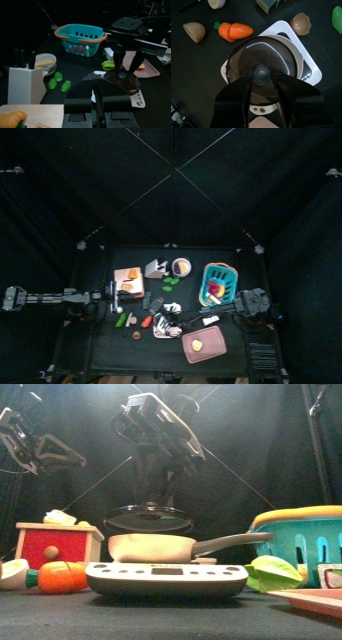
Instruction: Place pot lid on pan
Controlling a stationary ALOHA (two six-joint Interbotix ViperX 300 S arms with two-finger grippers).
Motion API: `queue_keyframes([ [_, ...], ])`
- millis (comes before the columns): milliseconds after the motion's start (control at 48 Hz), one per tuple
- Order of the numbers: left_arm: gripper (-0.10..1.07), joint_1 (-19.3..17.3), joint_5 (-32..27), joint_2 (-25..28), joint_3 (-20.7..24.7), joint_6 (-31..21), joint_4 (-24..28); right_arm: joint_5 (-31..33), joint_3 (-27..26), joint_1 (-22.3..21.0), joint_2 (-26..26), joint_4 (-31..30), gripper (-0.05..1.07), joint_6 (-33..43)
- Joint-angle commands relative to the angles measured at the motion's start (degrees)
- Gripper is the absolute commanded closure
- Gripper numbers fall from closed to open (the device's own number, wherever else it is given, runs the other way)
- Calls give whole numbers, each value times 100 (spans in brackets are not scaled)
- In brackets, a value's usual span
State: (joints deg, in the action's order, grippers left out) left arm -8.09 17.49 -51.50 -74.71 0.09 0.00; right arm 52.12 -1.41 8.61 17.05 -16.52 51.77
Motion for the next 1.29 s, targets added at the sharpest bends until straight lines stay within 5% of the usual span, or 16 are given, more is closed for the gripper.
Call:
queue_keyframes([
  [0,62,-9,44,0,97,9,9,44,-123,-18,-141,-26,37,-9],
  [1271,62,-9,26,9,88,9,9,176,-158,-70,-35,-176,37,-18],
])
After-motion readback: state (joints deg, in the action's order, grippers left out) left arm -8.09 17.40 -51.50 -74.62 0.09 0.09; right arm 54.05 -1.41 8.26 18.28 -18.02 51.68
